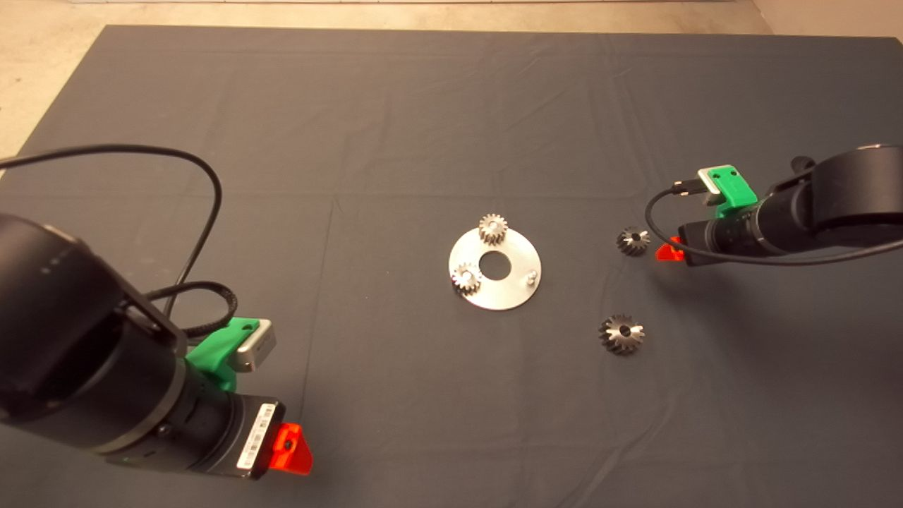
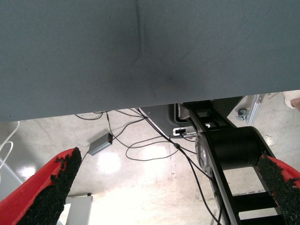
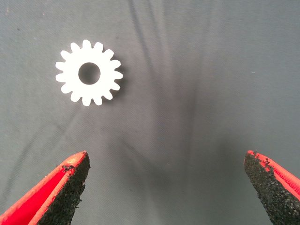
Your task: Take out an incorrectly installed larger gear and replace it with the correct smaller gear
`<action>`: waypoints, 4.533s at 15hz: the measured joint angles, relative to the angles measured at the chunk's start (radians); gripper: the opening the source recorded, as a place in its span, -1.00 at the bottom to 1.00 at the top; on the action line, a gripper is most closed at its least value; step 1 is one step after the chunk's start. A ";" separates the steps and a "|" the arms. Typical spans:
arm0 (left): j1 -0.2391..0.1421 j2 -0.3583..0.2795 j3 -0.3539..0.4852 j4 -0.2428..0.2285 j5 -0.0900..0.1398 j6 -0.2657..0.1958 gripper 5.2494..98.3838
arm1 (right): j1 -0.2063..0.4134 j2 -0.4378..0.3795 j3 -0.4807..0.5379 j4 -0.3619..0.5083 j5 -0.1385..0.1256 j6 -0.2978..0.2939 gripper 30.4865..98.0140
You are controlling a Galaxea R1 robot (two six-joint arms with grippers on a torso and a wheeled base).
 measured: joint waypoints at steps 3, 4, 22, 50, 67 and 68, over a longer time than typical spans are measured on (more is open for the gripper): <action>0.000 0.000 0.000 0.000 0.000 0.000 0.98 | 0.000 0.002 0.000 -0.004 0.055 0.003 0.69; 0.000 0.000 0.000 0.000 0.000 0.000 0.98 | 0.000 0.002 0.000 -0.004 0.084 0.003 0.69; 0.000 0.000 0.000 0.000 0.001 0.000 0.98 | -0.038 0.066 -0.139 -0.007 0.191 -0.026 0.69; 0.000 0.000 0.000 0.000 0.001 0.000 0.98 | -0.064 0.099 -0.200 -0.007 0.227 -0.042 0.39; 0.000 0.000 0.000 0.000 0.001 0.000 0.98 | -0.077 0.099 -0.236 -0.009 0.270 -0.074 0.17; 0.000 0.000 0.000 0.000 0.001 0.000 0.98 | -0.077 0.099 -0.236 -0.009 0.271 -0.076 0.17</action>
